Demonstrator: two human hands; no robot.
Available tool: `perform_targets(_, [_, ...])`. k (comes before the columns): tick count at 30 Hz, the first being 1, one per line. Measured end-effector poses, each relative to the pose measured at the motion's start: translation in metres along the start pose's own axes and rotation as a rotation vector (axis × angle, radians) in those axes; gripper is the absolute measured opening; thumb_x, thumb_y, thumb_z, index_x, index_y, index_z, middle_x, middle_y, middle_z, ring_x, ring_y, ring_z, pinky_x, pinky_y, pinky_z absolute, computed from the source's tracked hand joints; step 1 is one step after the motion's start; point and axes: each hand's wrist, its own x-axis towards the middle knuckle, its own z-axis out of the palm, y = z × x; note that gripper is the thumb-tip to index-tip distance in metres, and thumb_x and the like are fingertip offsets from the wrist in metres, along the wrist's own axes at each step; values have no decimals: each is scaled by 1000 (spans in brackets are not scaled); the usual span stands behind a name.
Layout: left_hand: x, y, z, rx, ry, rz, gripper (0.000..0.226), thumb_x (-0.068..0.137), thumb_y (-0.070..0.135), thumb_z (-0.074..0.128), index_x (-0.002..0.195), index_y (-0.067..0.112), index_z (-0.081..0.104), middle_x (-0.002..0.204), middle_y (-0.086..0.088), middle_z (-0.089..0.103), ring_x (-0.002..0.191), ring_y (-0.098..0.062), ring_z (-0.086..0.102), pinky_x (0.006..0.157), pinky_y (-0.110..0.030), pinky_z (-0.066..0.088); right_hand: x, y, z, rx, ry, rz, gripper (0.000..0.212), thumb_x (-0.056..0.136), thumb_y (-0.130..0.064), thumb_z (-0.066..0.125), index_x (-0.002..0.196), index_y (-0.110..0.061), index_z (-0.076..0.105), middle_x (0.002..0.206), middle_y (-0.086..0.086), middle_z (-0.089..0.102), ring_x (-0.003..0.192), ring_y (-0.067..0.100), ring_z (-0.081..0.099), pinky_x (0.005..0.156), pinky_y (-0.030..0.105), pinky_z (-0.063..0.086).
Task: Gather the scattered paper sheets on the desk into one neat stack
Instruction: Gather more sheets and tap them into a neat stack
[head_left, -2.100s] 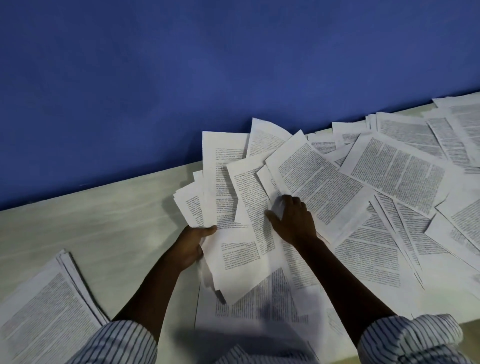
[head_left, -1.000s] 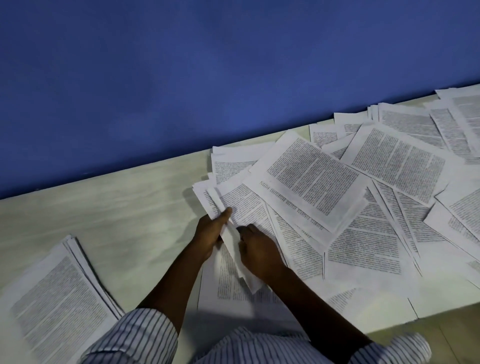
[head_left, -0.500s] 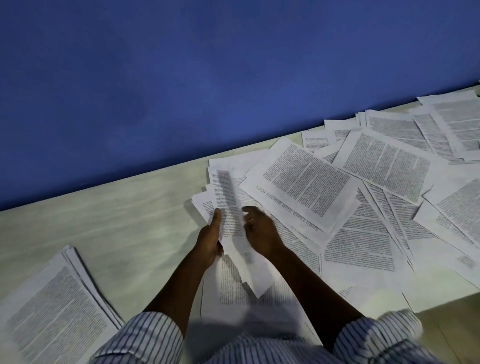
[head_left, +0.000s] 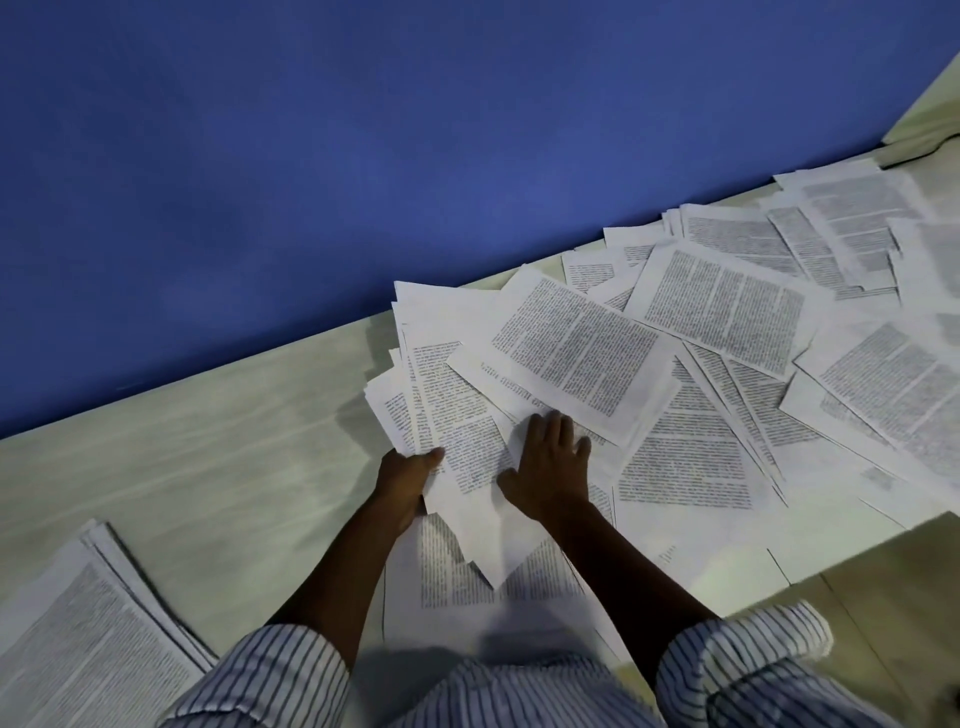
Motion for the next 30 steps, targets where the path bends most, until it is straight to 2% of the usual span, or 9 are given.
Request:
perform_targets(5, [-1, 1, 3, 13, 14, 15, 27, 90, 3, 69, 115, 11, 67, 99, -3, 71, 88, -25, 69, 68, -32, 54, 7, -8, 1, -96, -16, 25, 83, 66, -42, 72, 131, 3, 48, 128, 29, 51, 116, 46, 49, 90, 62, 45])
perform_targets(10, [-3, 2, 2, 11, 43, -33, 27, 88, 5, 72, 114, 7, 69, 111, -13, 73, 97, -33, 70, 84, -51, 57, 9, 0, -16, -8, 69, -46, 34, 86, -13, 50, 119, -3, 54, 112, 17, 57, 100, 35, 56, 71, 40, 49])
perform_targets(12, [-6, 2, 0, -1, 27, -31, 27, 88, 3, 71, 115, 6, 68, 112, -13, 73, 95, -33, 70, 81, -46, 58, 10, 3, -25, 81, 105, -74, 28, 87, -6, 47, 114, -6, 57, 109, 13, 61, 96, 32, 60, 66, 34, 45])
perform_targets(15, [-11, -1, 0, -31, -6, -13, 31, 89, 0, 68, 120, 3, 67, 111, -12, 73, 94, -31, 71, 75, -37, 58, 8, -7, -28, 215, 77, -75, 35, 85, -2, 46, 117, -5, 60, 109, 13, 64, 94, 32, 65, 73, 35, 52])
perform_targets(18, [-13, 0, 6, -7, 10, -9, 28, 92, 31, 69, 113, 12, 71, 96, -6, 78, 88, -29, 72, 81, -44, 56, 1, -30, -23, 345, 5, -114, 37, 86, -3, 46, 120, -6, 61, 112, 13, 65, 102, 31, 65, 86, 37, 53])
perform_targets(21, [-8, 5, 12, 60, 38, -34, 55, 79, 72, 63, 100, 22, 71, 95, -6, 77, 91, -28, 73, 87, -50, 56, -5, -49, -16, 464, -80, -234, 37, 89, -5, 48, 124, -6, 61, 115, 15, 65, 107, 31, 62, 91, 36, 49])
perform_targets(23, [-4, 7, 11, 82, 76, 19, 49, 79, 63, 71, 108, 23, 70, 101, -5, 76, 93, -24, 73, 88, -44, 59, -4, -52, -16, 603, -163, -319, 28, 94, -10, 50, 117, -6, 66, 112, 13, 68, 103, 28, 63, 86, 34, 48])
perform_targets(26, [1, 7, 2, 76, 99, 24, 35, 85, 23, 78, 117, 13, 70, 112, -11, 74, 93, -27, 72, 87, -42, 59, 8, -35, -28, 754, -216, -334, 18, 97, -19, 61, 103, -9, 75, 106, 4, 73, 94, 14, 66, 85, 24, 48])
perform_targets(30, [6, 5, -6, 28, 70, -30, 37, 90, 4, 70, 126, 4, 65, 120, -14, 69, 100, -33, 68, 88, -43, 56, 49, 16, -47, 657, 125, -110, 21, 95, -28, 57, 102, -15, 73, 110, 9, 70, 102, 26, 67, 84, 27, 47])
